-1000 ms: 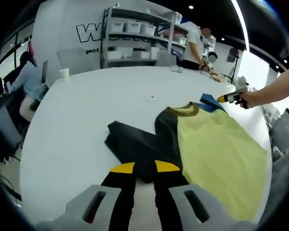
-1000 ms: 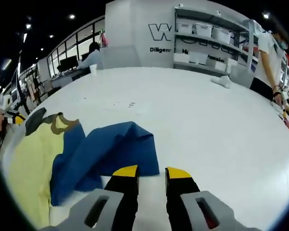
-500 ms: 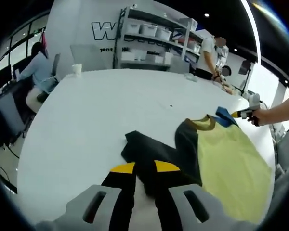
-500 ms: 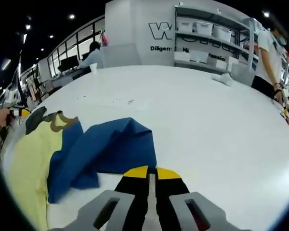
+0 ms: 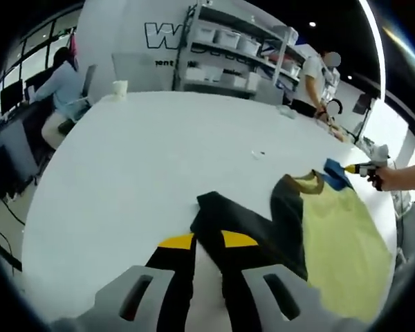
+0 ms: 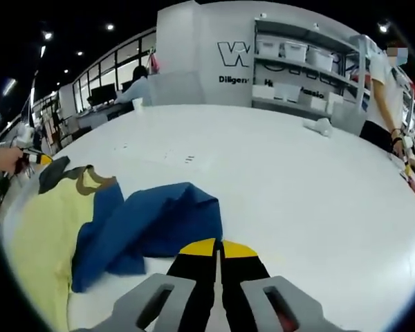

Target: Fold the garment on the visible template until the final outline fits inside the template.

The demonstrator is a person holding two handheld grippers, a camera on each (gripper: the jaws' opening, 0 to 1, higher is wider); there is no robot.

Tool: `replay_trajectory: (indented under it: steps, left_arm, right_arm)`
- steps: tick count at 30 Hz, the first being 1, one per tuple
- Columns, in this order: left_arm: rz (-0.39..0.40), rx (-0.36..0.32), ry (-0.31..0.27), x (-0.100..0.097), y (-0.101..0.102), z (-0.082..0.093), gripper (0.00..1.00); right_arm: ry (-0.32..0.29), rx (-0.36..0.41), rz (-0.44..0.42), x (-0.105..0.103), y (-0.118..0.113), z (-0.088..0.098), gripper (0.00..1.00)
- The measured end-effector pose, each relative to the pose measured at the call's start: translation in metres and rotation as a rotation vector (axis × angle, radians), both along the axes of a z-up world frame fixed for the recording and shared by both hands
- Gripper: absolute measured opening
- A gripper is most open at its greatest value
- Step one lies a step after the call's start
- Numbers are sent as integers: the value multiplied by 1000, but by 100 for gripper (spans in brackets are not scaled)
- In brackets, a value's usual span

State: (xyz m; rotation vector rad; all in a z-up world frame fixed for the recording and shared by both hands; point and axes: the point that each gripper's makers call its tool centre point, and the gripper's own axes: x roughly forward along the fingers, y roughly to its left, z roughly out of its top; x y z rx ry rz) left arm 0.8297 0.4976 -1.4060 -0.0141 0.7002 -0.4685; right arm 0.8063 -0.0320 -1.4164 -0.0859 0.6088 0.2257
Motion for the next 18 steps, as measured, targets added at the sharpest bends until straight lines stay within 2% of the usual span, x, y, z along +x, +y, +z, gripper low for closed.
replay_trajectory:
  steps: [9,18]
  left_arm:
    - [-25,28,33,7,-8,-14,11]
    - [1,84,46,18,0,-25,10]
  right_arm:
    - [-17,-16,-2,-3,-8,7,0]
    - [-23,-21,8,-6,-11,10,0]
